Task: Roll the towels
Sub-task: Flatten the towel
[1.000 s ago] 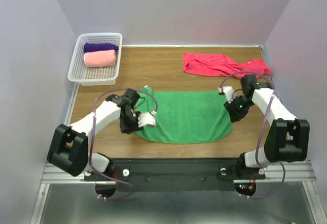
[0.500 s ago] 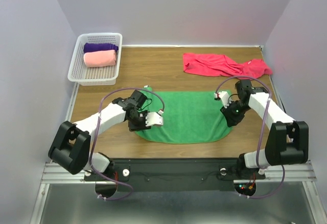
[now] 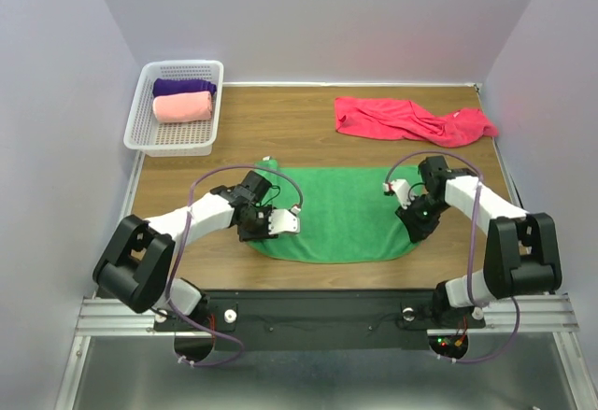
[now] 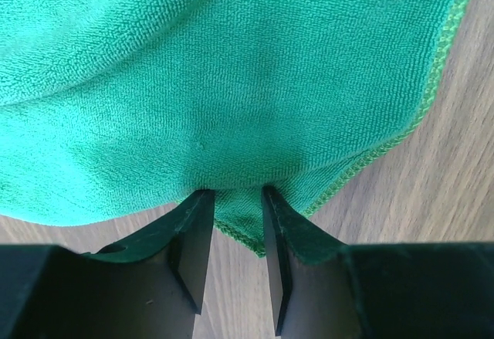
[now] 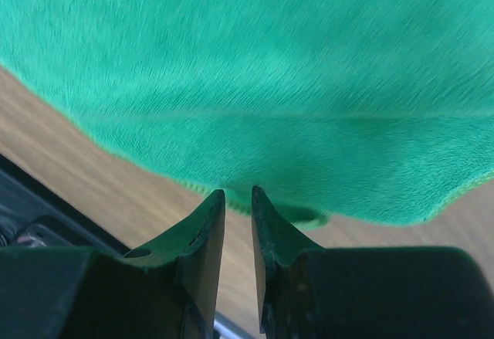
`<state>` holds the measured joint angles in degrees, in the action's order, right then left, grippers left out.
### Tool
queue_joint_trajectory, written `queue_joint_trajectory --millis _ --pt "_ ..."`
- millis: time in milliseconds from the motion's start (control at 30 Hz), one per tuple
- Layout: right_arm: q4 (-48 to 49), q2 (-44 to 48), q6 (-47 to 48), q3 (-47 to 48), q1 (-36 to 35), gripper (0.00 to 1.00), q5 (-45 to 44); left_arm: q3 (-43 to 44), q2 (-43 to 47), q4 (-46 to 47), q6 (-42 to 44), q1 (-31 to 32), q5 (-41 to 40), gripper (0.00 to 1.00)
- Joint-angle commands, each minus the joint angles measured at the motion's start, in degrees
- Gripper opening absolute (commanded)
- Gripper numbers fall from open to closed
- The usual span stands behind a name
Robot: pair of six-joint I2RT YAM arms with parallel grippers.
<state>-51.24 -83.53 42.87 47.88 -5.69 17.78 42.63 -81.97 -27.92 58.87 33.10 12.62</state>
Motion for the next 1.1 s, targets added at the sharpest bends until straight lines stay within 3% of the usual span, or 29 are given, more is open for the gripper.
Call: queue_joint_trajectory --millis 0,200,700,900,1067 --pt "-0.52 5.65 -0.15 0.45 -0.37 0.25 -1.52 -5.1 -1.17 -4.24 0.98 0.03 -3.22 0.42" --pt "-3.42 10.14 0.9 2.22 -0.19 0.25 -3.89 -5.46 -1.7 -4.6 0.63 -0.23 -3.92 0.42" --pt "5.89 -1.54 -0.25 -0.68 -0.28 0.2 -8.2 -0.44 -3.28 -6.53 -0.34 -0.58 -3.13 0.42" --pt "8.0 -3.4 1.6 -7.44 -0.19 0.19 -13.99 -0.53 -3.72 -7.05 -0.25 -1.28 -3.57 0.42" --pt "4.06 3.27 5.55 -9.83 0.51 0.18 -22.7 -0.88 -2.32 -9.6 0.19 -2.43 -3.22 0.43"
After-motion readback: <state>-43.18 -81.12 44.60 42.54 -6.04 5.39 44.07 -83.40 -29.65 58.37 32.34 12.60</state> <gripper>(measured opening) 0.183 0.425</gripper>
